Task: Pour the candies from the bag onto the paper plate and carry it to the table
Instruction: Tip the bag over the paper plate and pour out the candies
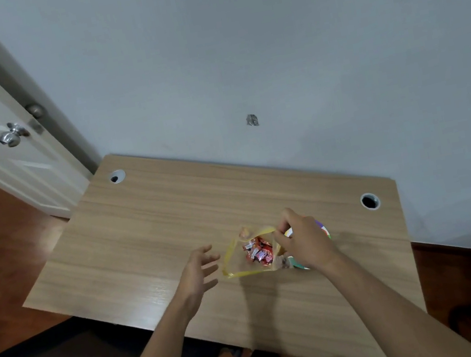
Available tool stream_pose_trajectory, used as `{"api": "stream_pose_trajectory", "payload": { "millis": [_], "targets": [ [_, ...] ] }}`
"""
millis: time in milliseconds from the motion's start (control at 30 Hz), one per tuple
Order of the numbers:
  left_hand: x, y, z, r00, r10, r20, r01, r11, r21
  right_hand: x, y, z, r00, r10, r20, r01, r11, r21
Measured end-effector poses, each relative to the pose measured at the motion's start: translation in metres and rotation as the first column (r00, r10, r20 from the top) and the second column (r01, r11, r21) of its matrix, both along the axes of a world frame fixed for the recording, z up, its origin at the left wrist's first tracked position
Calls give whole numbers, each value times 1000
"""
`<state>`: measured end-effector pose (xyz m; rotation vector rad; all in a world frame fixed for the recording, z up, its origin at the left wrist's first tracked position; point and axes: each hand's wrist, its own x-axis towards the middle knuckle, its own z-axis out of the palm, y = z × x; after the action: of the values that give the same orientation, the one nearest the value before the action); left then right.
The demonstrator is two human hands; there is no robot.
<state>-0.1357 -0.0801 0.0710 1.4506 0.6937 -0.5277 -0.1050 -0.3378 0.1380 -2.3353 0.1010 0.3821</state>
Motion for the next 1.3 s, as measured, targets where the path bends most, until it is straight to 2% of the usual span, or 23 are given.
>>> {"api": "stream_pose_trajectory", "payload": {
  "millis": [33, 100, 167, 200, 300, 367, 467, 567, 633, 733, 800, 900, 967, 1067, 1167, 1300],
  "targets": [
    [-2, 4, -6, 998, -14, 55, 13, 1000, 15, 1, -4, 3, 1000, 9, 1, -9, 1000, -2],
    [-9, 11, -21, 942, -261, 214, 202, 944, 259, 4, -11, 9, 999, 39, -3, -39, 999, -12],
    [-13, 11, -31, 760, -590, 271, 394, 751, 530, 8, -19, 13, 996, 91, 5, -91, 995, -45],
    [-11, 6, -33, 674, -691, 261, 454, 666, 592, 9, -23, 16, 993, 121, 10, -120, 990, -74],
    [-1, -20, -35, 486, -832, 267, 498, 515, 697, 10, -32, 27, 981, 195, 9, -193, 977, -95],
    [6, -39, -37, 405, -862, 304, 495, 486, 720, 10, -37, 32, 980, 199, -10, -199, 979, -44],
    [11, -61, -29, 465, -819, 337, 603, 572, 556, 9, -48, 33, 986, 166, -21, -165, 986, 36],
    [10, -78, -17, 530, -752, 392, 597, 659, 457, 10, -65, 24, 996, 90, -28, -87, 994, 69],
    [8, -85, -15, 589, -718, 372, 589, 696, 410, 9, -78, 12, 998, 24, -60, -14, 987, 163],
    [6, -92, -21, 671, -651, 355, 584, 759, 288, 0, -93, -7, 955, -195, -223, 275, 865, 419],
    [6, -95, -21, 716, -596, 364, 553, 802, 225, -9, -98, -22, 886, -326, -330, 452, 765, 459],
    [9, -98, -21, 681, -623, 385, 574, 781, 246, -23, -100, -53, 798, -370, -475, 583, 673, 455],
    [10, -104, -21, 670, -636, 382, 613, 765, 198, -32, -96, -70, 771, -311, -555, 601, 642, 476],
    [9, -116, -35, 668, -637, 386, 639, 756, 143, -44, -92, -92, 762, -272, -588, 595, 652, 470],
    [7, -126, -57, 690, -641, 336, 636, 759, 139, -56, -92, -110, 778, -267, -569, 564, 695, 445],
    [2, -141, -82, 734, -630, 253, 605, 776, 179, -67, -93, -111, 868, -224, -443, 426, 795, 432]
  ]
}}
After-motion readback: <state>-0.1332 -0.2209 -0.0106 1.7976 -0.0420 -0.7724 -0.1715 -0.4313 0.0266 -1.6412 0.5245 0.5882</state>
